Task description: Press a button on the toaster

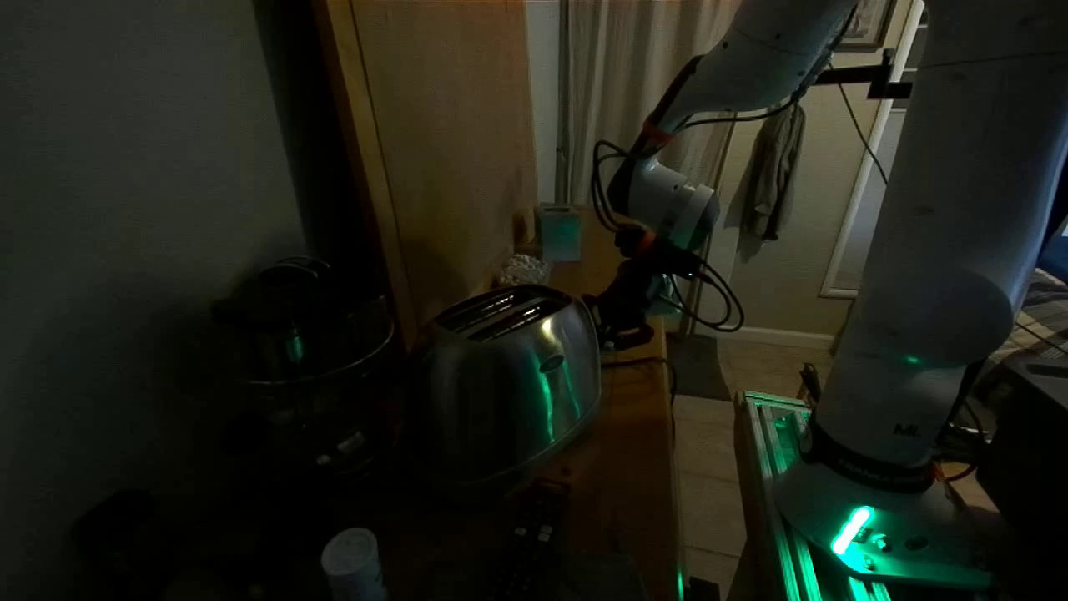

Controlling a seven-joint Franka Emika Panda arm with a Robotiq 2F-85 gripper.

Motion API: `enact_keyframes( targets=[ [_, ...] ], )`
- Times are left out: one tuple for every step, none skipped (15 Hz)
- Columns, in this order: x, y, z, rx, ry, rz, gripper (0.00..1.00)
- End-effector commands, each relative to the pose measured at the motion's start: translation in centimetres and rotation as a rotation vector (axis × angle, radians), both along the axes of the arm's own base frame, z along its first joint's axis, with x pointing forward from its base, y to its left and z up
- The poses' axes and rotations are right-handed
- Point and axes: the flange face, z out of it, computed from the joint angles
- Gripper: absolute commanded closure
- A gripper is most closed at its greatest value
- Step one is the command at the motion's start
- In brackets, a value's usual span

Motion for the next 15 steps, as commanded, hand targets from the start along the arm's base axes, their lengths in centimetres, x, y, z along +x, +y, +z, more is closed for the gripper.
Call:
enact_keyframes(
  targets=[
    [0.9, -0.4, 1.1, -0.098, -0.033, 0.033, 1.00],
    [0.9, -0.6, 1.3, -0.130, -0.032, 0.044, 0.94],
    [1.0, -0.6, 1.4, -0.157, -0.024, 0.055, 0.73],
    [1.0, -0.8, 1.5, -0.190, -0.017, 0.068, 0.68],
    [1.1, -0.9, 1.6, -0.236, -0.009, 0.085, 0.60],
    [1.1, -1.0, 2.0, -0.278, -0.011, 0.097, 0.54],
    [1.2, -1.2, 2.2, -0.323, -0.007, 0.116, 0.48],
    [1.3, -1.3, 2.7, -0.371, -0.014, 0.135, 0.40],
    [1.4, -1.5, 3.1, -0.424, -0.013, 0.152, 0.34],
    [1.5, -1.6, 3.6, -0.481, -0.015, 0.171, 0.27],
    [1.5, -1.8, 4.5, -0.539, -0.026, 0.188, 0.19],
    [1.6, -1.9, 5.1, -0.594, -0.026, 0.205, 0.13],
    [1.7, -1.9, 6.0, -0.650, -0.035, 0.223, 0.05],
    [1.9, -1.9, 6.7, -0.704, -0.036, 0.246, 0.01],
    [2.0, -1.7, 7.6, -0.759, -0.045, 0.267, 0.00]
  ],
)
